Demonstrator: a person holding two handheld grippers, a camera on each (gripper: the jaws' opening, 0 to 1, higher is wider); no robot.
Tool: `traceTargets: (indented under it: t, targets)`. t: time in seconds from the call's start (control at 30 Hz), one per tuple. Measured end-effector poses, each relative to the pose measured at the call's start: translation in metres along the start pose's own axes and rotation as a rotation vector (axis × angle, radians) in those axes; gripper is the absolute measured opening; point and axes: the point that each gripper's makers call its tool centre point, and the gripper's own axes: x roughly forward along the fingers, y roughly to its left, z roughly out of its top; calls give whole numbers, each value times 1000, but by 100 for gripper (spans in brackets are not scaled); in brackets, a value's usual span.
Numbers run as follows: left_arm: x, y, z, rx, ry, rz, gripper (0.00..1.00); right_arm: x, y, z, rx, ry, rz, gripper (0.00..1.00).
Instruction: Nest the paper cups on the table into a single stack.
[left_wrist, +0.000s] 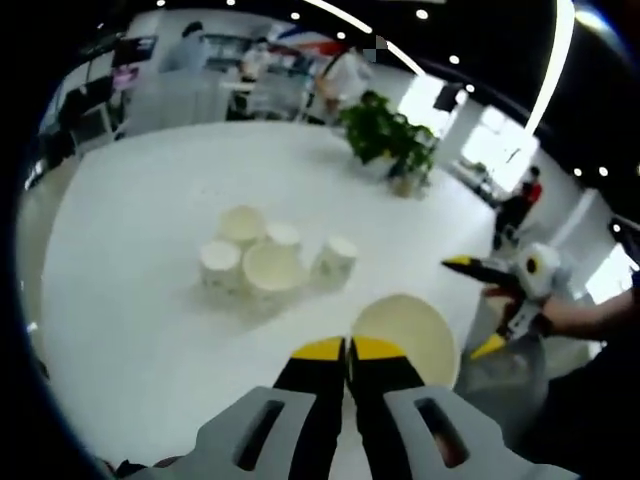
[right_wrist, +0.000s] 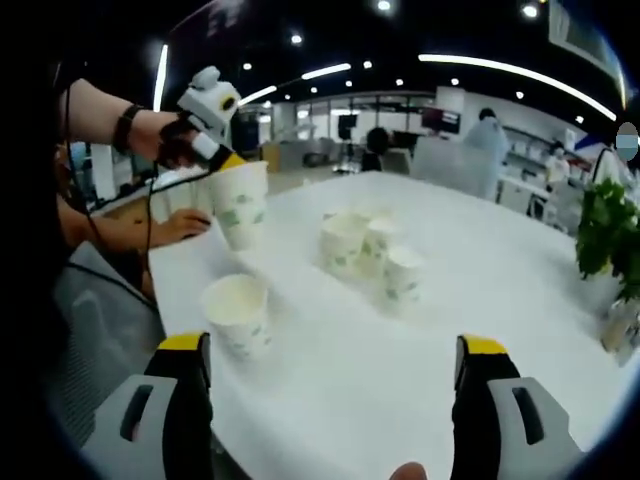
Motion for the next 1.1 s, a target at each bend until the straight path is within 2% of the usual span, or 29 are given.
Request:
traceTargets:
  t: [0.43, 1.1]
  targets:
    - [15, -35, -13, 21, 50, -63, 0, 5, -1, 3, -3, 3, -2, 100]
    - [40, -48, -38, 125, 112, -77, 0, -1, -3, -3, 22, 12, -7, 100]
